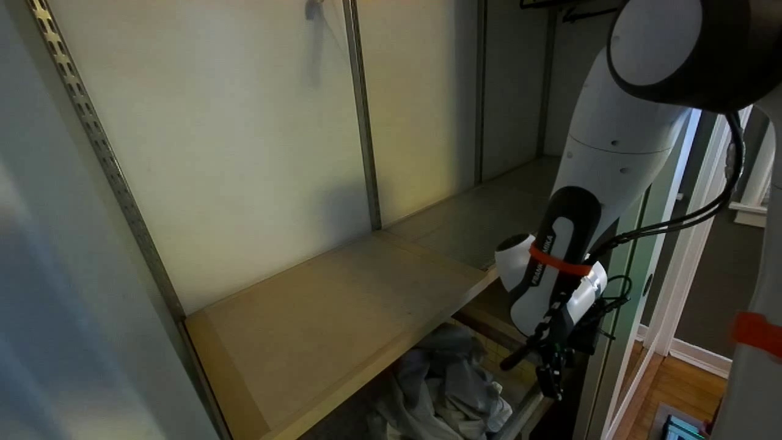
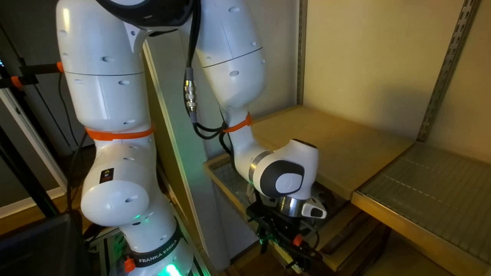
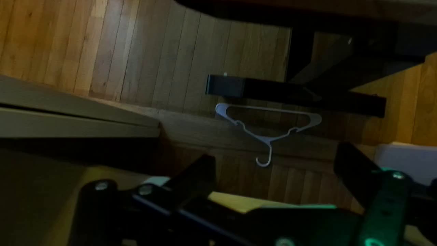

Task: Push in the drawer

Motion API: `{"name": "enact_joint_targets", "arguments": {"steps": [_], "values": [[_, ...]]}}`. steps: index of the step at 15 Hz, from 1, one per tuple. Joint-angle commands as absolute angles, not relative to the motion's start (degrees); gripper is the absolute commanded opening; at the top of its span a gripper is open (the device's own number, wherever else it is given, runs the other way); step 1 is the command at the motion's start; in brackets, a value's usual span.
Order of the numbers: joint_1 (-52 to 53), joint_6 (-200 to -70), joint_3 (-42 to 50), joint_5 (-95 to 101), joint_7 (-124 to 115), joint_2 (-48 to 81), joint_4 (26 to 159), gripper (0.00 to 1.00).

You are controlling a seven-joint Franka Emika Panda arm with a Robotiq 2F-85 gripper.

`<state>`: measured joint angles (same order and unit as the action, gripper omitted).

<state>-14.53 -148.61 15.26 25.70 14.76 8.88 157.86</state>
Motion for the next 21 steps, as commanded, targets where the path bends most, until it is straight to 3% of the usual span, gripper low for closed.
{"name": "enact_joint_targets", "arguments": {"steps": [1,5,7,10,18,21], "values": [[-13.72,-158.59,15.23,26.02,12.74,11.85,157.83,1.0],[-11.74,-168.46,15.48,26.54,11.63,14.44,157.8,1.0],[-16.73,-174.31,9.72,27.45,9.74,16.05,157.79,1.0],[-12.68,-182.06,13.81,36.87,1.47,17.14,157.79,1.0],[-12.97,-181.48,13.44,35.3,3.06,16.01,157.56,1.0],[-16.75,-179.47,8.33,33.59,3.8,11.98,158.67,1.0]]}}
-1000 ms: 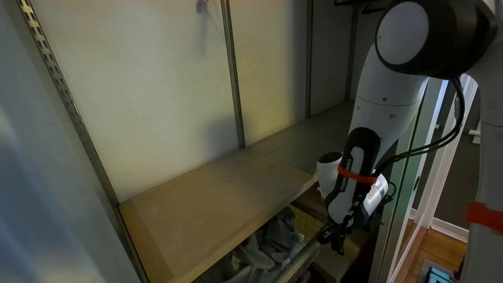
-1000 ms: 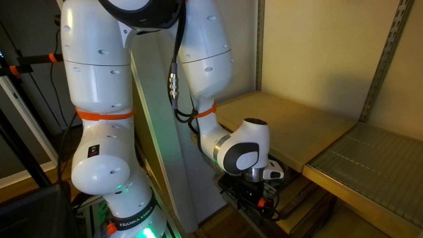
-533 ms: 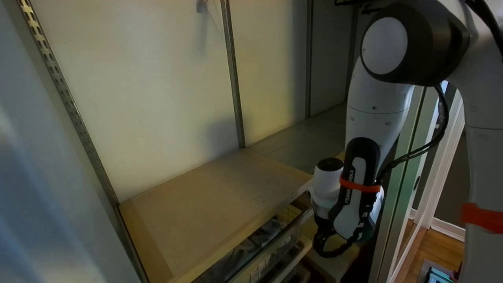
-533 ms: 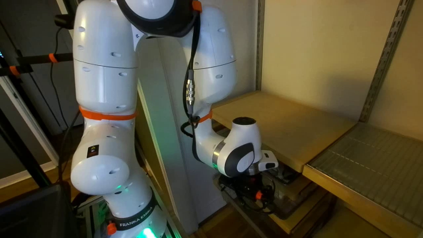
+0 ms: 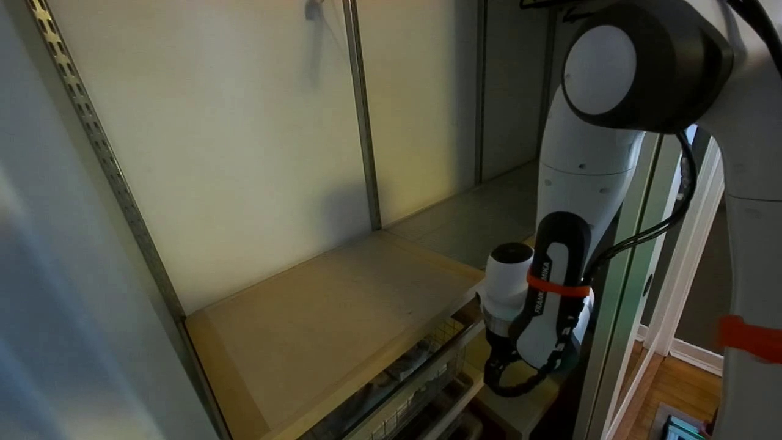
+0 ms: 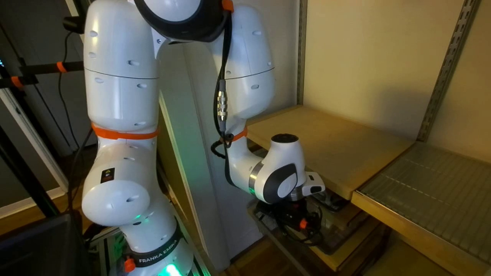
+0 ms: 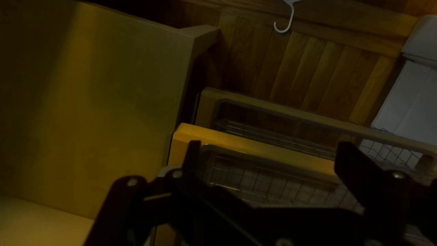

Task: Push in the drawer

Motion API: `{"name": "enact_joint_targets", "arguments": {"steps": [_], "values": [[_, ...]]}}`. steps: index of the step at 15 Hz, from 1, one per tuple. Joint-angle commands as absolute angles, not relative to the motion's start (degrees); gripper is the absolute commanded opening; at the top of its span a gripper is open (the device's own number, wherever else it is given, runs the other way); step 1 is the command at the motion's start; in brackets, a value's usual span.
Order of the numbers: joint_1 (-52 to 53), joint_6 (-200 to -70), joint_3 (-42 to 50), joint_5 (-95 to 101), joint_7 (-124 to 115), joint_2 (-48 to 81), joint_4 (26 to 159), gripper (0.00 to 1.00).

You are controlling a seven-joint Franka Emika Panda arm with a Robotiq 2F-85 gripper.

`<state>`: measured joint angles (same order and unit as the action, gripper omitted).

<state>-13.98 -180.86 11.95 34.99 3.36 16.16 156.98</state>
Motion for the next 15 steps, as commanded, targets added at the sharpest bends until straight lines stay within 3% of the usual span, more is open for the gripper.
{"name": "enact_joint_targets", "arguments": {"steps": [1,5,9,11,12,15], "values": [[-18.64,-178.66,5.61,31.92,4.06,10.38,159.35,1.0],[-29.64,-172.83,-11.35,18.86,5.26,6.4,159.27,1.0],[-34.43,-159.86,-22.11,-0.01,8.34,0.14,156.78,1.0],[-33.12,-149.96,-22.3,-9.38,14.15,-5.42,155.27,1.0],[-22.96,-145.69,-11.83,-10.56,15.16,-7.38,154.63,1.0],[-17.2,-131.54,-3.51,-8.83,15.17,-14.53,150.99,1.0]]}}
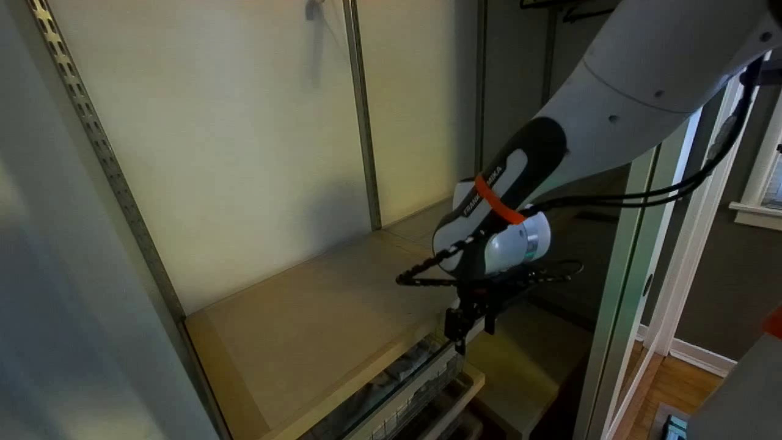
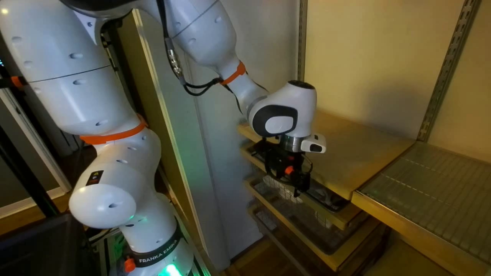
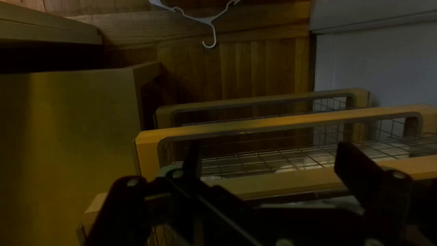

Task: Push in the drawer

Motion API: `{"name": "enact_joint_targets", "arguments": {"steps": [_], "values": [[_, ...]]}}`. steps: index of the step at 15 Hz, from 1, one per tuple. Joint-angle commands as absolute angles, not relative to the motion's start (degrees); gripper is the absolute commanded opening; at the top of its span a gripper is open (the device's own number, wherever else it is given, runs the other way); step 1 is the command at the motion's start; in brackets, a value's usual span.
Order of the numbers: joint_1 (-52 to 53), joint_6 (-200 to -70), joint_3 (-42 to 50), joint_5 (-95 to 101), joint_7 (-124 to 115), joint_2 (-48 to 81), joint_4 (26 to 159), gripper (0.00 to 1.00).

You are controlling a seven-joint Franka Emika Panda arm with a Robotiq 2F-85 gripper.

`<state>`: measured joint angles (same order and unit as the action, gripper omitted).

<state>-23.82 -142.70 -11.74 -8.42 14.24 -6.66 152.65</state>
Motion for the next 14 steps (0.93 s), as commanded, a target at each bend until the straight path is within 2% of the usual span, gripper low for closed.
{"name": "enact_joint_targets", "arguments": {"steps": [1,5,9,10,14], "values": [[-15.66,-127.31,-1.26,-7.8,14.7,-16.34,149.35,1.0],[-11.79,-118.79,3.62,-5.62,12.82,-21.34,143.9,1.0],[-8.34,-127.65,5.5,-5.39,17.5,-25.22,144.99,1.0],[-8.57,-123.86,5.97,-5.58,14.49,-23.01,142.72,1.0],[-7.77,-124.46,6.73,-5.7,14.64,-23.05,142.68,1.0]]}}
